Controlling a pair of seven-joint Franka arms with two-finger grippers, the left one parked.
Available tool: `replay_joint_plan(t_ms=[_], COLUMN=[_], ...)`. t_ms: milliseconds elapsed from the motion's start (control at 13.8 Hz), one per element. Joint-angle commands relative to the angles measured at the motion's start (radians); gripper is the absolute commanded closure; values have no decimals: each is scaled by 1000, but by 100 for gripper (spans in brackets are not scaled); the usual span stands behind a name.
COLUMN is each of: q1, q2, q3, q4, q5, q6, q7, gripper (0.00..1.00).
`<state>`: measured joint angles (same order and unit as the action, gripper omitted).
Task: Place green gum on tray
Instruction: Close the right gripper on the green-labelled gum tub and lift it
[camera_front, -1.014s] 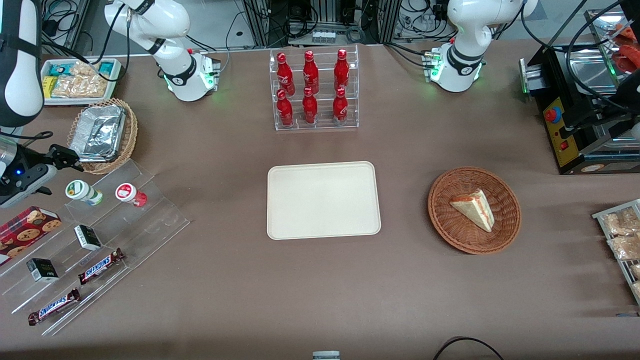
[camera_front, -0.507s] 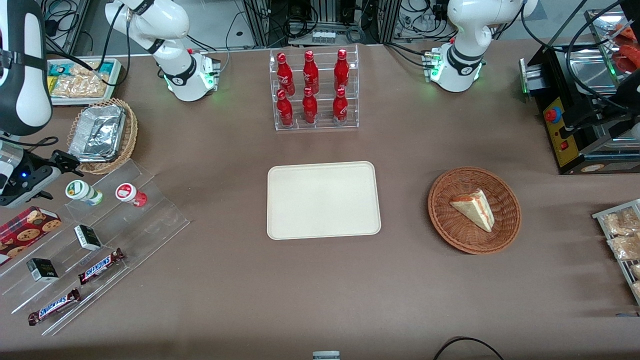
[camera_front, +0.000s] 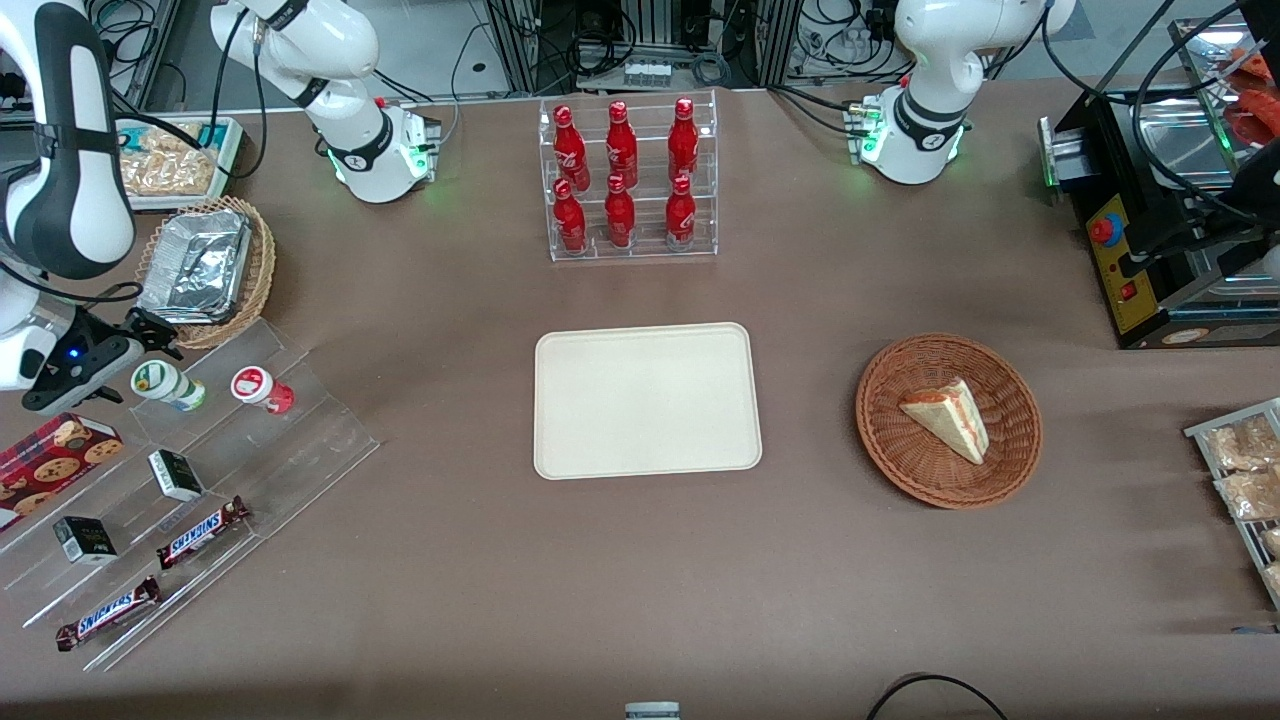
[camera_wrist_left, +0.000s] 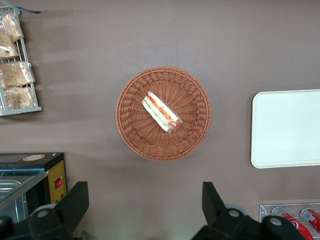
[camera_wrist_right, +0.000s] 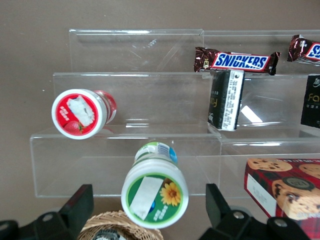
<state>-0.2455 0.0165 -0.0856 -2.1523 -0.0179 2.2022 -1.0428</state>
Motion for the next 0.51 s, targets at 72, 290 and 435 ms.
replay_joint_plan(t_ms=[72, 290, 435], q1=[-12, -12, -12], q2=[-17, -12, -10], q3=[6, 4, 4], q4=[-67, -69, -70], q5=[-20, -19, -20], q6=[93, 102, 102], q7=[-10, -25, -28], gripper=[0, 13, 46])
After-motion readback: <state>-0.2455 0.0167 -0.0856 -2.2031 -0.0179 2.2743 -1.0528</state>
